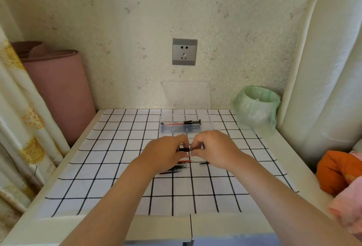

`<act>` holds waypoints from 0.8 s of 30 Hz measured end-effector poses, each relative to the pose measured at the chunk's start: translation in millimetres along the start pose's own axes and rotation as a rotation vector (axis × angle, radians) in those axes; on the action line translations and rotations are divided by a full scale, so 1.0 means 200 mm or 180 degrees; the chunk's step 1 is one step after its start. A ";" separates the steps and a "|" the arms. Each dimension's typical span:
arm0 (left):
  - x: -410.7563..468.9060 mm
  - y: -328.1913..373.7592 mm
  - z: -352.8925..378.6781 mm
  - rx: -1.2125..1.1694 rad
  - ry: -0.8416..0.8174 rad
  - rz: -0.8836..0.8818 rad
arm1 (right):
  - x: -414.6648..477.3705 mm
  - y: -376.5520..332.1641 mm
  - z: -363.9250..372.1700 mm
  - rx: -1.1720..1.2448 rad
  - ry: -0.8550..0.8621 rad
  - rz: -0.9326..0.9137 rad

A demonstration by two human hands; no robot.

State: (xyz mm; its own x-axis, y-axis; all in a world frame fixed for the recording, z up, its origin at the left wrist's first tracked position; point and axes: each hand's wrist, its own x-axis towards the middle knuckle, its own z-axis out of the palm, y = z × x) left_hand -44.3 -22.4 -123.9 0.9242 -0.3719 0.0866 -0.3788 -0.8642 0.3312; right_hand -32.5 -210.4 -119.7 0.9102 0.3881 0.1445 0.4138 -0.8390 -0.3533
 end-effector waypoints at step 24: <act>0.01 -0.01 0.02 -0.0037 0.0015 0.0014 | 0.00 0.00 0.01 -0.0005 0.0090 -0.0046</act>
State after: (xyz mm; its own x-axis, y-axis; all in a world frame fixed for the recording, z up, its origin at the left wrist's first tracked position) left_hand -40.8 -22.8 -129.0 0.9227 -0.3742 0.0924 -0.3824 -0.8585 0.3416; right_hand -32.9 -210.4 -122.2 0.9042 0.3893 0.1755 0.4269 -0.8341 -0.3494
